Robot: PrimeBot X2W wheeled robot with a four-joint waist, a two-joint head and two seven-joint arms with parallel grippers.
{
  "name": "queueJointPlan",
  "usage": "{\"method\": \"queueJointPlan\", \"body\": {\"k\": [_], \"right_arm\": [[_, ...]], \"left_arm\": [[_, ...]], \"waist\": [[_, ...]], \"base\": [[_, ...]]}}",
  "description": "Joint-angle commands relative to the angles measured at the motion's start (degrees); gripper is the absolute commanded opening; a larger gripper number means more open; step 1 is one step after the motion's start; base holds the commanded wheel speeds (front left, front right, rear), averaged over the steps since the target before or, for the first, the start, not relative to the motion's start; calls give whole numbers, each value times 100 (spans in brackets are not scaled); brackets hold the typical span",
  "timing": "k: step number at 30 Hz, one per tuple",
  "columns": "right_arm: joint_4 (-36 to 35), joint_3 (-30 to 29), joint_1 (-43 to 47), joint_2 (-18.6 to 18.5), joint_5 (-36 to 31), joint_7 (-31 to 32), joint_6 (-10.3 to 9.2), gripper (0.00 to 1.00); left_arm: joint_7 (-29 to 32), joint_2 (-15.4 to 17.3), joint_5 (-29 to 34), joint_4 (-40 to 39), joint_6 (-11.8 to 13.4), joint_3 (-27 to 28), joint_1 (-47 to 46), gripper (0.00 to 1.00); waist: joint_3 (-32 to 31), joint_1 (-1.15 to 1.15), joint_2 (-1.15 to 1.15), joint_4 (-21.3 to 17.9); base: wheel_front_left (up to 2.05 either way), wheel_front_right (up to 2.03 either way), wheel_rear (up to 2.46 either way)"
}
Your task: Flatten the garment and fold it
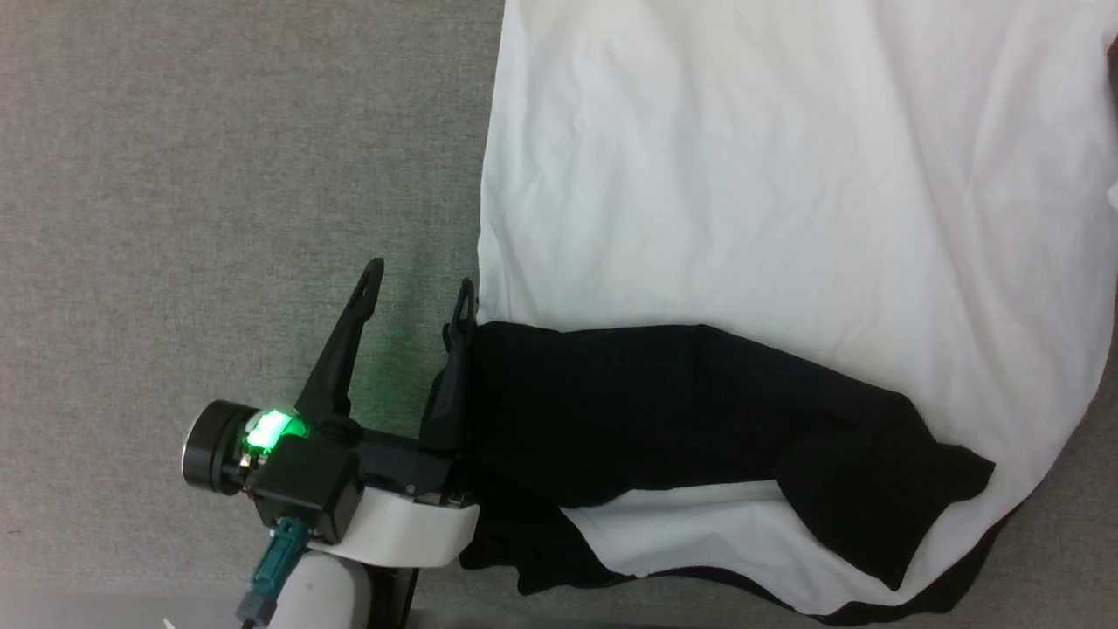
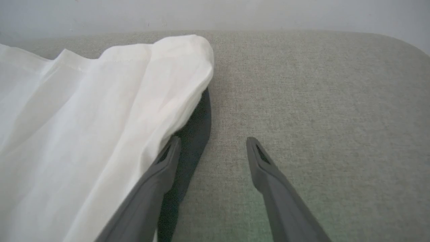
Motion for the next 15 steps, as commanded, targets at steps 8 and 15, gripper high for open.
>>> {"method": "queueJointPlan", "body": {"k": [8, 15], "right_arm": [[125, 126, -169, -32, -45, 126, -4, 100], [372, -39, -275, 15, -230, 411, -4, 59]], "left_arm": [[-27, -34, -45, 43, 25, -59, -151, 100], [-27, -51, -61, 64, 31, -64, -183, 100]], "waist": [[141, 0, 0, 150], [211, 0, 0, 242]], "base": [[0, 0, 0], [0, 0, 0]]}}
